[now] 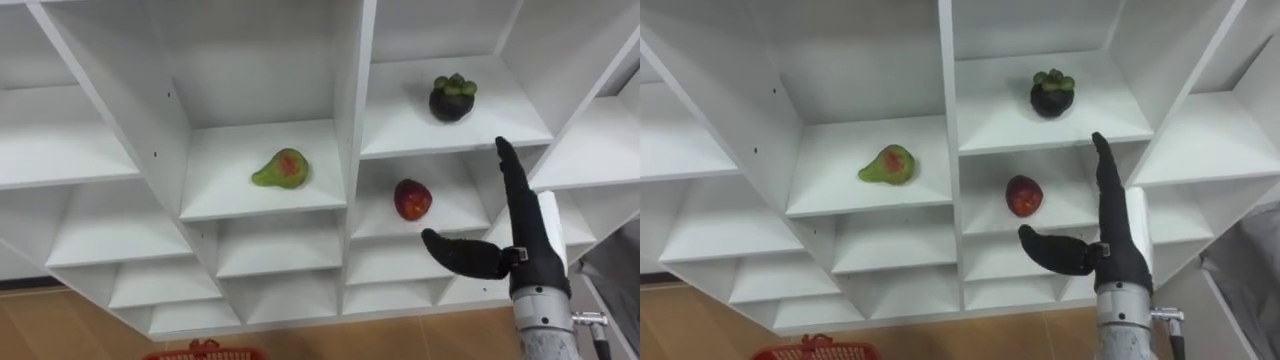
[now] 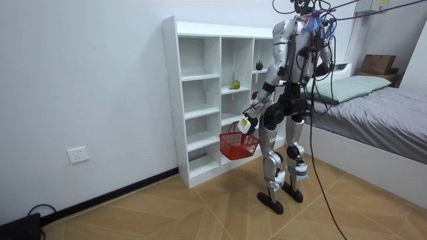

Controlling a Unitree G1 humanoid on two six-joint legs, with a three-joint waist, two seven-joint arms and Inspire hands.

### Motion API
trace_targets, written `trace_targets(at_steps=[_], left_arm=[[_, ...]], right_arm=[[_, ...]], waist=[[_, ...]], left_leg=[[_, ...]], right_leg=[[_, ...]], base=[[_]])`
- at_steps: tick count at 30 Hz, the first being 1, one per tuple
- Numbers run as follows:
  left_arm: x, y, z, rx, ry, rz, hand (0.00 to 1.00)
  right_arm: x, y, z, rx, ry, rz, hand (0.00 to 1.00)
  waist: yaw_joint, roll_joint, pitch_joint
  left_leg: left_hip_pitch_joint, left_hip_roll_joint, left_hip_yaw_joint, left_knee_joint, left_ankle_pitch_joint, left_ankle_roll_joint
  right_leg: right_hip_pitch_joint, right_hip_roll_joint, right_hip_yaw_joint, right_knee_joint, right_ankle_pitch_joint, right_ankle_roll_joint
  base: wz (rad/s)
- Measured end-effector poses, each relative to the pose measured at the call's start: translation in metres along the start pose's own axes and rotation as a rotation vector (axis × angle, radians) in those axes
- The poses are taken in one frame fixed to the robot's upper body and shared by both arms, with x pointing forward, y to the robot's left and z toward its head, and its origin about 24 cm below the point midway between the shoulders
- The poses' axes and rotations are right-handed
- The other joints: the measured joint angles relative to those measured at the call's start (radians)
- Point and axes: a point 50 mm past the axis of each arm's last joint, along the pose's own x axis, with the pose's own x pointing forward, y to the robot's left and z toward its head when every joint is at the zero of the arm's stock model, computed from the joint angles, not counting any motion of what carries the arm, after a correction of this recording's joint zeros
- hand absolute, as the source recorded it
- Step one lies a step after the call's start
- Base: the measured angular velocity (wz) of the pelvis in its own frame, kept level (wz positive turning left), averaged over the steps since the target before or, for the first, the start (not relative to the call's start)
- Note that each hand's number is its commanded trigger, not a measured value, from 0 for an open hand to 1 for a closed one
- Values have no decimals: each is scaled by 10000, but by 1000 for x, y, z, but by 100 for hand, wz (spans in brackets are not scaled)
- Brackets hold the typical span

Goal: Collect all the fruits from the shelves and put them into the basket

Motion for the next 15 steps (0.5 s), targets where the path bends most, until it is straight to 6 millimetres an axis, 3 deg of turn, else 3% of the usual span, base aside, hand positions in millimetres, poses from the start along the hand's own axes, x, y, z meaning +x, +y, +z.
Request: trace_targets(at_steps=[8,12,15], left_arm=[[1,-2,-5,77,226,-90,100],[1,1,-5,-100,266,-11,100],[2,2,-4,-81,233,-1,100]], right_arm=[[13,3,23,272,-1273,-147,0],[24,-2,35,287,-1866,-484,0],[30,-5,45,371,-2427,-755,0]], waist=[[12,-2,28],[38,-135,85],[59,-210,67]], left_leg=[[44,30,99,56,15,-23],[7,26,106,52,14,-22],[26,28,104,44,15,-23]], right_leg=[[18,59,151,112,21,-36],[-22,60,149,77,21,-40],[-8,75,152,-54,54,-42]], base=[[-3],[0],[0]])
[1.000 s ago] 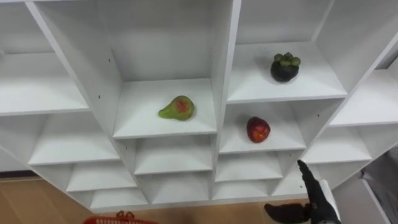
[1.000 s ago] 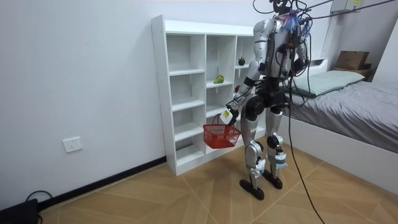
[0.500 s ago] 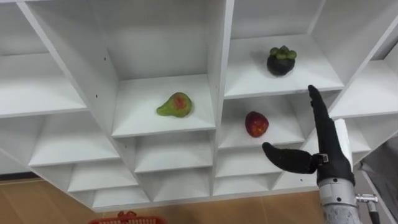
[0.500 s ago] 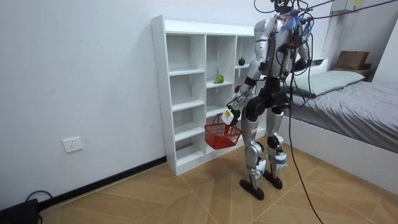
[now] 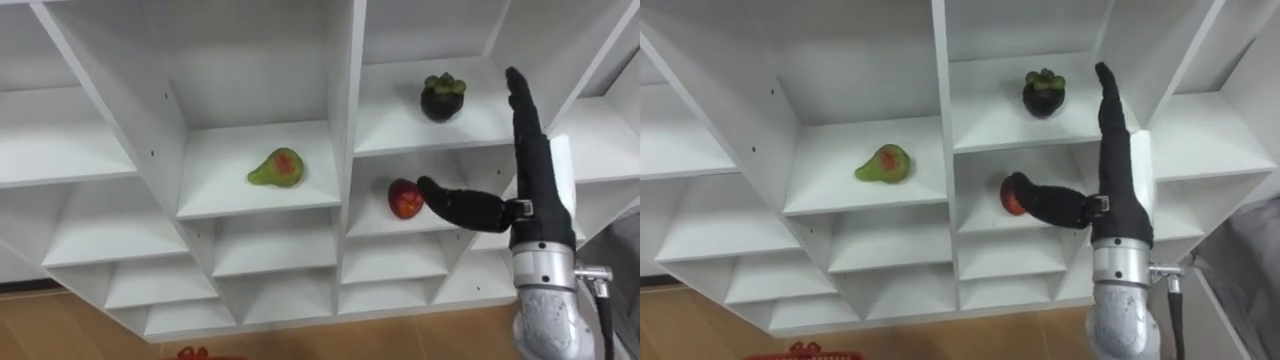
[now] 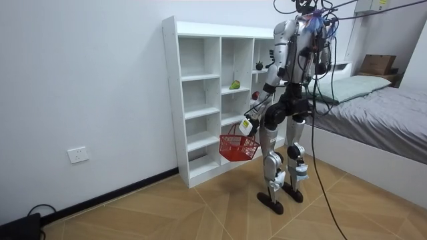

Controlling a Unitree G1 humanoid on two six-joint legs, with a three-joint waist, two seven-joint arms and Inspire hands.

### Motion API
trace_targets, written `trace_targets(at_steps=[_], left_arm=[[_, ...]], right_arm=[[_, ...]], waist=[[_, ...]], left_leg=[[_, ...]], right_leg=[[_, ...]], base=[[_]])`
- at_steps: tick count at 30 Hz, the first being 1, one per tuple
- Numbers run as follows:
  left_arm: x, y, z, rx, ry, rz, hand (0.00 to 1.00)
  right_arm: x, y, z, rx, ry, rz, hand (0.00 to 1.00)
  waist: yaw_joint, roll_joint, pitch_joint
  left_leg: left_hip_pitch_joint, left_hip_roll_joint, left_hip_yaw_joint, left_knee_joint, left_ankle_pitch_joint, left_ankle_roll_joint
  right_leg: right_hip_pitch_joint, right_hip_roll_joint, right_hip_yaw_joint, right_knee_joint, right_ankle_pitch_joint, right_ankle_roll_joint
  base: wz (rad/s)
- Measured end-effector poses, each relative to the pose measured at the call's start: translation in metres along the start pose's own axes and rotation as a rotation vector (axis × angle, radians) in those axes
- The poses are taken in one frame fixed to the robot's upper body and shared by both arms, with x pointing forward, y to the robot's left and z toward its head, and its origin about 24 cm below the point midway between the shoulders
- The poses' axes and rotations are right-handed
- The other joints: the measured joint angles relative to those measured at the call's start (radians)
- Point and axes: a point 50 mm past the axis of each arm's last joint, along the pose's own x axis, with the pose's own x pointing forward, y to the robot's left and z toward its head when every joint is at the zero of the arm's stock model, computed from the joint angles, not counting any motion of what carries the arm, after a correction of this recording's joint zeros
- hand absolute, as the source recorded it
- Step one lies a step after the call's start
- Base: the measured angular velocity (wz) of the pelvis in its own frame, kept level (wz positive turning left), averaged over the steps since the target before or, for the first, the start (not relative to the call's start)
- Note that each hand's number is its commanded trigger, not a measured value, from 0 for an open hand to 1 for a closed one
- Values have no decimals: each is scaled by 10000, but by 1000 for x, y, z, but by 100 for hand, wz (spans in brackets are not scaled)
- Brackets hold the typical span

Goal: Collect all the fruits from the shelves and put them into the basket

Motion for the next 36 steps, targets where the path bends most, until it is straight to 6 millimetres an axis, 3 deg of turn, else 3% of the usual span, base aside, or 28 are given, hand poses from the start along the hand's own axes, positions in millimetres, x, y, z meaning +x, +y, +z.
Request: trace_targets(at_steps=[8,20,33,36], left_arm=[[1,0,5,40,-116,-34,100],[2,2,8,299,-232,-26,100],[2,4,13,438,-358,-5,100],[2,4,14,429,-314,-35,100]], right_arm=[[7,-3,5,243,-299,-248,0],[31,-19,11,782,-730,-592,0],[54,-23,-5,435,-130,-582,0],[56,-21,-10,347,163,-458,0]], waist=[[132,-119,-43],[192,-341,-19],[225,-396,69],[322,-447,58]], left_leg=[[-31,-1,-17,-9,1,-2],[-112,-7,-167,66,4,0],[-168,-4,-269,92,8,-5],[-150,-14,-305,92,8,-5]], right_leg=[[23,-13,-41,-12,8,4],[53,-39,-238,5,36,-6],[26,-60,-427,12,42,-4],[62,-68,-488,-1,43,-3]], base=[[0],[4],[1],[0]])
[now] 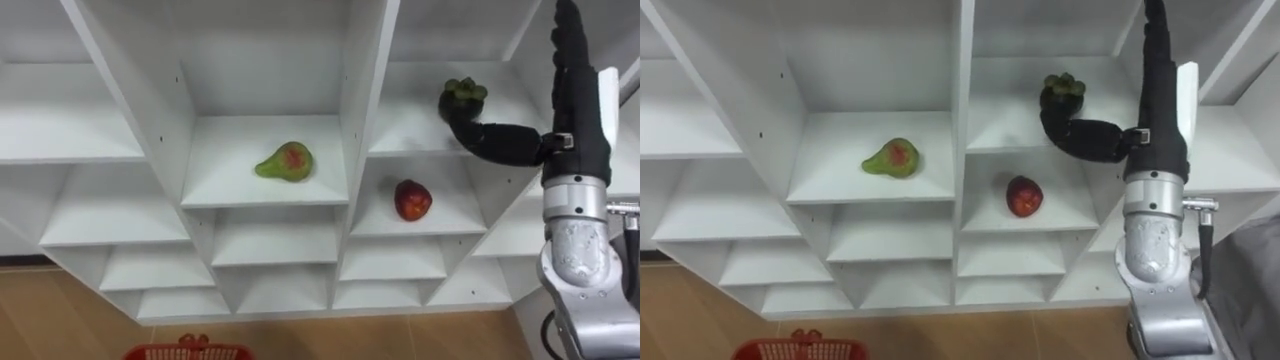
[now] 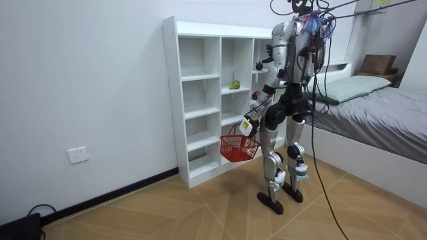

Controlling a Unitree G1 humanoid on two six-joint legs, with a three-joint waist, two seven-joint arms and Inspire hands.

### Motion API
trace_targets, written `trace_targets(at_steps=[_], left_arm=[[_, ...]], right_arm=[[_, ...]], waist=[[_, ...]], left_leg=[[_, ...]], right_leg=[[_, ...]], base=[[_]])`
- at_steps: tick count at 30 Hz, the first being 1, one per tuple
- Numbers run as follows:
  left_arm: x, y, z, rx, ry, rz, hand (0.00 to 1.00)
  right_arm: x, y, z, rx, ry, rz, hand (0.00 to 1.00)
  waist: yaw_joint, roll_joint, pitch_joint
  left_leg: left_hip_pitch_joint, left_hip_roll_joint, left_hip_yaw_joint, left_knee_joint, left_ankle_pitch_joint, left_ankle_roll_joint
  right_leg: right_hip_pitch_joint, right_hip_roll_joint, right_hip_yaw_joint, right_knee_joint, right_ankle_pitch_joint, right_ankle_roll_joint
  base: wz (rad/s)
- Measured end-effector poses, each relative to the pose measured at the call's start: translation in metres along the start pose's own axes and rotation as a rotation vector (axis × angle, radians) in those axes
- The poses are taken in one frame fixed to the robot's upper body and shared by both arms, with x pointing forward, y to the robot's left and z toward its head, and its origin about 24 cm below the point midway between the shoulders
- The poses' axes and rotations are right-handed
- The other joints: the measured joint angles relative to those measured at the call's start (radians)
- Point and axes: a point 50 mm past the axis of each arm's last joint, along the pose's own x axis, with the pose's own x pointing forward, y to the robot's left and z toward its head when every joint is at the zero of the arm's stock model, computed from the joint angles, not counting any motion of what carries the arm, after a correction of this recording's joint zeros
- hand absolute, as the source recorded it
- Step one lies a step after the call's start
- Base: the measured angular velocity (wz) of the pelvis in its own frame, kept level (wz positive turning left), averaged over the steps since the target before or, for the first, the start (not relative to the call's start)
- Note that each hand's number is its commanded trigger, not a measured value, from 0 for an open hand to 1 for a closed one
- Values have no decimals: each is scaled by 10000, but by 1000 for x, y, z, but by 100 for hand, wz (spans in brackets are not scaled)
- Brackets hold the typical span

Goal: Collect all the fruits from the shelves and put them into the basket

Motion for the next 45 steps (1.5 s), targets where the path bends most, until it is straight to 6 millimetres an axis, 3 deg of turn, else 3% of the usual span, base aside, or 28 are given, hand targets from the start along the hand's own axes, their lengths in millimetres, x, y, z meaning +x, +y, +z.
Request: trace_targets(at_steps=[7,40,45], left_arm=[[0,-1,1,-24,30,-73,100],[0,3,-3,24,317,64,100],[0,4,-3,63,474,29,100]], right_arm=[[0,3,-19,-219,829,471,0],[9,3,-44,167,2179,335,0],[9,4,-57,-9,2849,549,0]], waist=[[172,-29,1],[188,57,-12],[147,48,-16]], left_leg=[[42,-19,-196,33,2,2],[87,-59,-408,110,19,6],[86,-92,-409,108,60,27]], right_leg=[[148,-31,-224,-31,0,2],[325,-66,-452,-31,-2,5],[317,-96,-421,-26,-3,6]], base=[[8],[1],[0]])
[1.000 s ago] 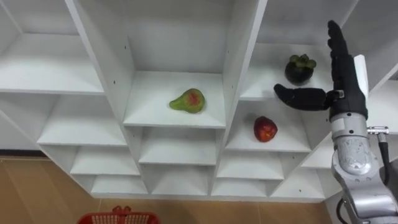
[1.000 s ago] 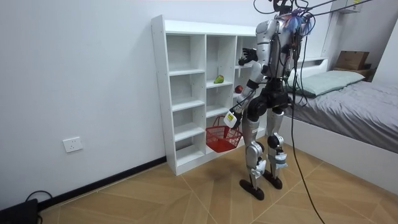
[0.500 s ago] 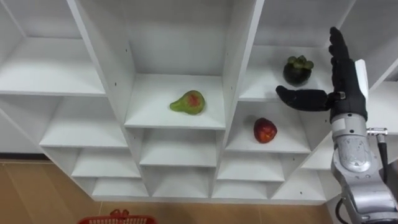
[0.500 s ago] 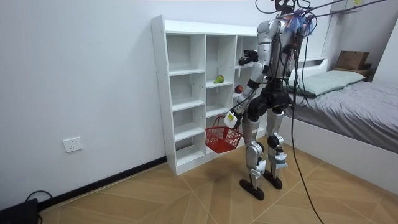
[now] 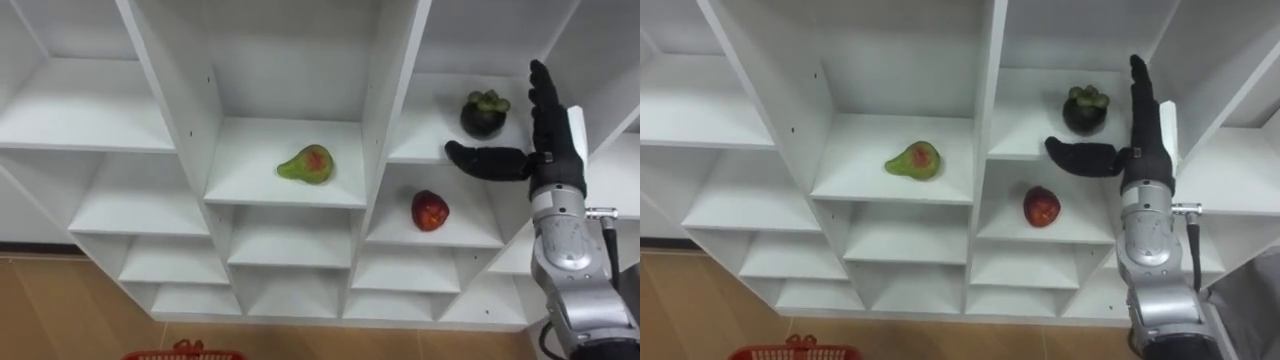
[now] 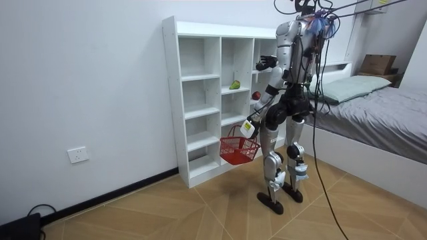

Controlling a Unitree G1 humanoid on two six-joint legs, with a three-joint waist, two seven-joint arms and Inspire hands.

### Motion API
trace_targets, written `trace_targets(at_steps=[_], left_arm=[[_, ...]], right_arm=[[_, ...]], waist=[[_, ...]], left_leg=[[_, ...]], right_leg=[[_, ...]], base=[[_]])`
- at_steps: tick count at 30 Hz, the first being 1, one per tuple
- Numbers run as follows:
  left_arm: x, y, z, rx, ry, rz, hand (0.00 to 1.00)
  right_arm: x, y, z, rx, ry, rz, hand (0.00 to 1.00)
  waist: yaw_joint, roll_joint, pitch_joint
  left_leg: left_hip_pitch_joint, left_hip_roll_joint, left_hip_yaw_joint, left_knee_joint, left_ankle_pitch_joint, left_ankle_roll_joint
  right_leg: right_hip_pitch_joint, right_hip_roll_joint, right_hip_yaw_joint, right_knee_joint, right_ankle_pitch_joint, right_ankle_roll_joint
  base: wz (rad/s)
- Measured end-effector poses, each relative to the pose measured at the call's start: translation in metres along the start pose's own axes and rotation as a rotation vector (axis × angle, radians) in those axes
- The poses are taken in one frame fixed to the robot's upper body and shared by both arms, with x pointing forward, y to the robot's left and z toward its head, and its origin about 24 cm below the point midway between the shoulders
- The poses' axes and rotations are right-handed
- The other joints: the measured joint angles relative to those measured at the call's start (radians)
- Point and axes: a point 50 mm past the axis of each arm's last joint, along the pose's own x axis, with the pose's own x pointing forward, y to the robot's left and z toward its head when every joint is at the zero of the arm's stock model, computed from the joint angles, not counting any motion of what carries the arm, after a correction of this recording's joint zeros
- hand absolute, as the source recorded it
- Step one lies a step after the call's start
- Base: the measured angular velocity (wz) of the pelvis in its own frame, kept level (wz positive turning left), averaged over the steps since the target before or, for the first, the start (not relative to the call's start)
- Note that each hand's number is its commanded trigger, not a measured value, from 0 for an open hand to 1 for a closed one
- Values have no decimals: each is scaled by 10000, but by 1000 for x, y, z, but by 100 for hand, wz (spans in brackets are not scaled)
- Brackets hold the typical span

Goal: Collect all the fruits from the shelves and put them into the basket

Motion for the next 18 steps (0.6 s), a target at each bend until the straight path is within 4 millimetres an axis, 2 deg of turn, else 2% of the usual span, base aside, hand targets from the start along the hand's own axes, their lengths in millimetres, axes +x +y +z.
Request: trace_targets(at_steps=[6,10,13,16,18], left_arm=[[0,2,-1,-10,112,35,100],[-1,5,-2,37,172,131,100],[-1,7,-2,62,209,172,100],[-1,8,-3,77,240,249,100],[-1,9,-3,79,244,281,100]], right_arm=[[1,-1,-4,22,221,159,0],[7,0,-1,297,294,313,0],[14,-4,3,139,322,350,0],[16,-5,4,64,276,432,0],[20,-5,3,22,417,467,0]], waist=[[9,-93,-37],[-22,-184,12],[-18,-253,4],[-6,-341,-55],[-9,-353,-46]], left_leg=[[9,-21,-5,2,16,18],[-4,-29,-10,2,29,26],[-23,-39,-14,0,30,27],[-61,-52,-91,1,31,26],[-52,-52,-94,0,32,26]], right_leg=[[12,-25,-7,1,-3,5],[13,-29,-17,-10,-4,7],[2,-32,-15,-31,-9,14],[33,-23,-42,-120,0,25],[44,-23,-48,-123,1,26]], base=[[0],[0],[0],[7],[0]])
